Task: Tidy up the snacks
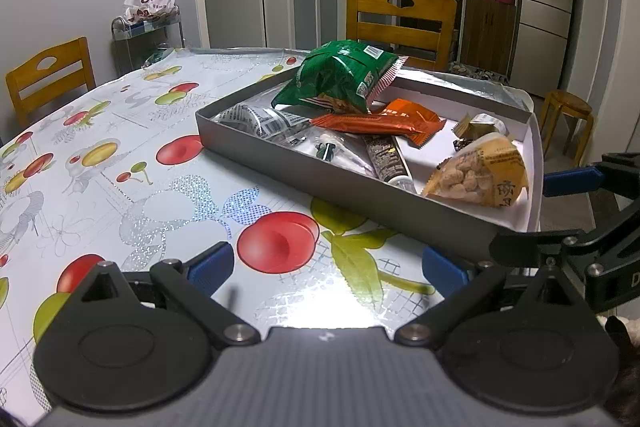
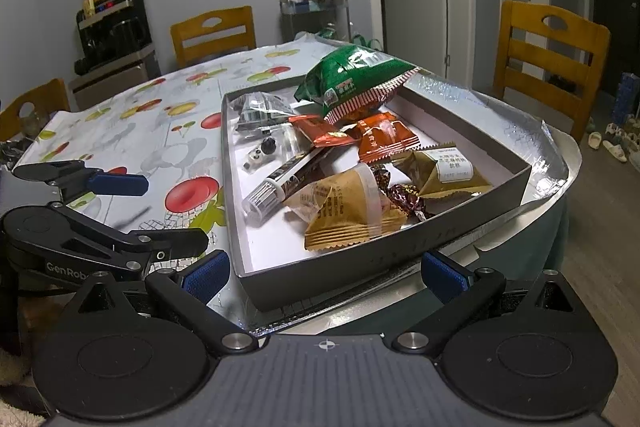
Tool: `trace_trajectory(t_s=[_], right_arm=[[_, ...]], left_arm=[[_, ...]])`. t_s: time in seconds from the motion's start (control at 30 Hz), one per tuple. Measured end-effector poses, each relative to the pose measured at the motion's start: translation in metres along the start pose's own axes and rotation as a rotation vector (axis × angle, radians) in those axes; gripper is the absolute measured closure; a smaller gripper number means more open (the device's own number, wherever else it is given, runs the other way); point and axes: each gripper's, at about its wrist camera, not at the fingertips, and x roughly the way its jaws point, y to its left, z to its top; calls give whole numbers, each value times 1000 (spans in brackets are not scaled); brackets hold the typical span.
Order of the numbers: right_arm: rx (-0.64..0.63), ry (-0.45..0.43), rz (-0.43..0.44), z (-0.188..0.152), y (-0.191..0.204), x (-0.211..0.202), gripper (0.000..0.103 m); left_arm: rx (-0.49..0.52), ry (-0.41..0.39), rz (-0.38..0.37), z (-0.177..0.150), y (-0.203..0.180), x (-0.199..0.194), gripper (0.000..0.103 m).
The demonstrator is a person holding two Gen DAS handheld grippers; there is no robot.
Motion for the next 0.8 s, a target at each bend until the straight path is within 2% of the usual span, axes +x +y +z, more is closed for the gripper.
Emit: trace_trajectory(t_s=[0.8], right_arm=[[5,23,0,-3,-3,5,0]], left_arm=[[1,3,-3,0,-1,1,2]])
